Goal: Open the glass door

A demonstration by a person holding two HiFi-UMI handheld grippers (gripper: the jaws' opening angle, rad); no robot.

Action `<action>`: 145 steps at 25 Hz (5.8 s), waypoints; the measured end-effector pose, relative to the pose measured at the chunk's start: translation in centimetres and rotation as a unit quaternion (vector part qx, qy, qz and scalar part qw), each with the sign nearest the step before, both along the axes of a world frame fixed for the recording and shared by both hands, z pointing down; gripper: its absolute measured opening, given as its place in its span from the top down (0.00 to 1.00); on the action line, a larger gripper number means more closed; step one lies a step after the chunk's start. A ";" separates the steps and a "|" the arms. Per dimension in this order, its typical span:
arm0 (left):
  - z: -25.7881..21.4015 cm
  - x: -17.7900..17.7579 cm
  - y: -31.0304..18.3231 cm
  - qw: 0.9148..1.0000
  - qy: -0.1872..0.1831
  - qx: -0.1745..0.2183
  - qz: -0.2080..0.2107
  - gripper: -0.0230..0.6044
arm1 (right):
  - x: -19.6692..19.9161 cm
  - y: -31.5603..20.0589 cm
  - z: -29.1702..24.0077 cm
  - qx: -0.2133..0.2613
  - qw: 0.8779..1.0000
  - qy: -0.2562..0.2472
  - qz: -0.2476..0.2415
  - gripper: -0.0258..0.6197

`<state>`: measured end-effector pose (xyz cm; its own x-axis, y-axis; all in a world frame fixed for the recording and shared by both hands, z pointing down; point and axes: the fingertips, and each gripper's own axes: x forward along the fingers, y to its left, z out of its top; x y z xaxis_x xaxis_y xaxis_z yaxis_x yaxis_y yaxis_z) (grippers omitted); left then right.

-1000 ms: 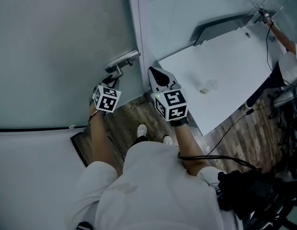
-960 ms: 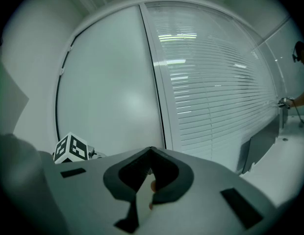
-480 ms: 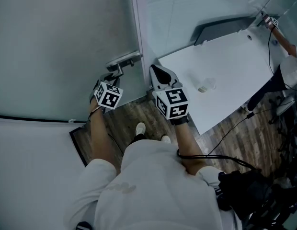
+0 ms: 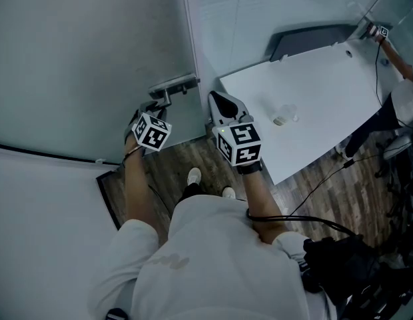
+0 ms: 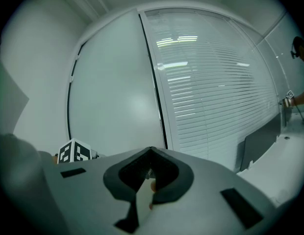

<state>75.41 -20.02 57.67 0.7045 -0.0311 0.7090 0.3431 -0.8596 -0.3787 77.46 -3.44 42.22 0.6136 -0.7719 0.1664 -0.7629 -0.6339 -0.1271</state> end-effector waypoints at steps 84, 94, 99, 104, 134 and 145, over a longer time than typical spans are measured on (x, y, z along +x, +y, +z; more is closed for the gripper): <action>3.8 -39.3 9.4 0.966 -0.025 0.062 -0.251 0.90 | -33.4 6.2 -3.2 0.021 0.867 0.086 -0.490 0.87; 0.9 -47.4 9.5 0.880 0.164 -0.050 -0.444 0.90 | -38.2 6.8 -3.0 0.025 0.839 0.083 -0.538 0.85; -4.4 -51.0 10.6 0.819 0.285 -0.074 -0.493 0.90 | -41.2 7.0 -3.1 0.025 0.812 0.086 -0.577 0.83; -6.2 -54.3 12.5 0.780 0.338 -0.084 -0.519 0.90 | -44.9 7.0 -2.9 0.029 0.787 0.083 -0.611 0.82; -9.8 -83.5 19.5 0.607 0.414 0.006 -0.678 0.90 | -74.4 1.3 -2.5 0.023 0.769 0.075 -0.634 0.79; -12.5 -95.2 16.8 0.562 0.459 0.041 -0.687 0.90 | -86.0 -3.6 -2.1 0.025 0.754 0.071 -0.653 0.78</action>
<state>-19.74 -3.24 45.15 0.0432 -0.9988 0.0241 -0.9952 -0.0409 0.0887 -8.59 -7.08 40.11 -0.6654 -0.7367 0.1206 -0.7408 0.6716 0.0158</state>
